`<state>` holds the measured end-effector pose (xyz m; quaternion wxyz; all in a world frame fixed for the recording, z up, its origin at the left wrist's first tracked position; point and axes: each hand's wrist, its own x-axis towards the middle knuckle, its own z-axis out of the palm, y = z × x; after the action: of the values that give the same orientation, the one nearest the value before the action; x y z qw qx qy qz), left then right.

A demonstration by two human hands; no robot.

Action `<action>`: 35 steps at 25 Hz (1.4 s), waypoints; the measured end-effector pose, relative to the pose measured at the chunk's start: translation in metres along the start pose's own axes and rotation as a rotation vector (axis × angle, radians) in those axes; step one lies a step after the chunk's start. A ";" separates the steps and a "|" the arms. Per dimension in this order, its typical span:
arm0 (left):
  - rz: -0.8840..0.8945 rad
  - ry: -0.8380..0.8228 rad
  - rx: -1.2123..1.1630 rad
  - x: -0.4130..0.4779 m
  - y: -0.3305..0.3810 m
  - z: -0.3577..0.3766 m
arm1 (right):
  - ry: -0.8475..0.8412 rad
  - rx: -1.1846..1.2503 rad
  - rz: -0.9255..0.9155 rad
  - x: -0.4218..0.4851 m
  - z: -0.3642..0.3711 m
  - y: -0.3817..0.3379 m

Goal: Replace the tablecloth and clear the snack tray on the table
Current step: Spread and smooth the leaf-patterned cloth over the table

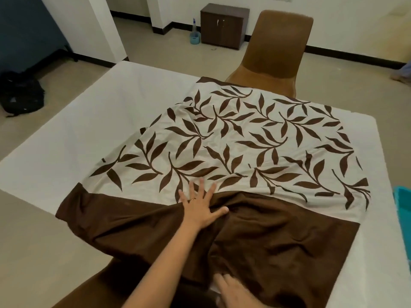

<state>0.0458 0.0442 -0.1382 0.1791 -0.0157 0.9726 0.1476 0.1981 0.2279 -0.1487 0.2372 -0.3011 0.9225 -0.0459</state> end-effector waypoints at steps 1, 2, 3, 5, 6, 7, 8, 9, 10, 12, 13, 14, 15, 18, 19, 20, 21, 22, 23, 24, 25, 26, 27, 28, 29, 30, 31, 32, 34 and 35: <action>-0.027 0.003 0.036 0.003 -0.009 -0.004 | -0.004 -0.005 0.032 -0.005 -0.017 0.005; -0.054 0.022 0.071 0.011 -0.025 0.000 | 0.062 -0.006 0.084 -0.008 -0.025 0.023; -0.104 0.024 0.086 0.016 -0.040 -0.007 | 0.166 -0.085 0.195 -0.011 -0.036 0.043; -0.198 0.071 0.109 0.026 -0.069 -0.017 | 0.362 -0.103 0.529 -0.007 -0.064 0.081; -0.235 0.080 0.091 0.032 -0.082 -0.021 | 0.393 -0.060 0.642 0.001 -0.077 0.099; -0.248 0.064 0.063 0.034 -0.092 -0.027 | 0.367 -0.068 0.719 0.009 -0.086 0.116; -0.243 0.035 0.064 0.036 -0.099 -0.030 | 0.328 -0.050 0.746 0.018 -0.093 0.128; -0.252 0.018 0.061 0.035 -0.099 -0.035 | 0.311 -0.067 0.725 0.026 -0.099 0.138; -0.259 0.055 0.058 0.032 -0.092 -0.038 | 0.303 -0.088 0.678 0.034 -0.105 0.146; -0.160 0.275 -0.063 0.019 -0.059 -0.038 | 0.356 -0.114 0.572 0.047 -0.116 0.149; -0.034 0.342 -0.183 0.011 -0.035 -0.037 | 0.388 -0.107 0.518 0.053 -0.119 0.150; 0.101 0.305 -0.269 0.003 -0.009 -0.033 | 0.415 -0.098 0.473 0.059 -0.122 0.149; 0.231 0.214 -0.260 -0.004 0.015 -0.027 | 0.440 -0.081 0.453 0.064 -0.126 0.147; 0.383 0.076 0.106 0.001 0.055 -0.002 | 0.586 -0.057 0.553 0.070 -0.125 0.126; 0.364 0.102 0.172 0.008 0.054 0.006 | 0.631 -0.051 0.581 0.069 -0.116 0.111; 0.331 0.150 0.191 0.015 0.048 0.013 | 0.653 -0.030 0.557 0.067 -0.102 0.092; 0.293 0.182 0.180 0.017 0.041 0.018 | 0.647 0.013 0.478 0.064 -0.084 0.072; 0.252 0.196 0.168 0.019 0.032 0.021 | 0.618 0.049 0.342 0.059 -0.063 0.053; 0.210 0.208 0.169 0.020 0.021 0.022 | 0.555 0.051 0.181 0.051 -0.042 0.040; 0.170 0.209 0.171 0.021 0.009 0.022 | 0.463 0.039 0.047 0.043 -0.027 0.038; 0.143 0.203 0.170 0.021 -0.001 0.022 | 0.381 0.025 -0.032 0.034 -0.017 0.045; 0.123 0.196 0.166 0.020 -0.008 0.019 | 0.329 0.014 -0.064 0.027 -0.014 0.055; 0.116 0.183 0.168 0.019 -0.014 0.017 | 0.300 -0.013 -0.078 0.022 -0.014 0.067; 0.116 0.168 0.166 0.017 -0.019 0.015 | 0.288 -0.044 -0.098 0.016 -0.014 0.079; 0.116 0.158 0.160 0.017 -0.022 0.013 | 0.278 -0.065 -0.118 0.011 -0.015 0.090; 0.113 0.151 0.162 0.018 -0.024 0.012 | 0.272 -0.089 -0.137 0.006 -0.017 0.100; 0.107 0.147 0.169 0.018 -0.026 0.011 | 0.273 -0.122 -0.157 0.002 -0.019 0.110; 0.096 0.146 0.175 0.019 -0.029 0.010 | 0.268 -0.146 -0.174 -0.003 -0.023 0.119; 0.059 0.152 0.172 0.019 -0.038 0.006 | 0.255 -0.199 -0.202 -0.016 -0.031 0.142; 0.036 0.148 0.172 0.019 -0.044 0.004 | 0.241 -0.247 -0.204 -0.024 -0.033 0.159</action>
<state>0.0335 0.0033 -0.1606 0.1050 0.0063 0.9923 0.0651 0.1151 0.3688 -0.1462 0.0804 -0.4120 0.9076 0.0084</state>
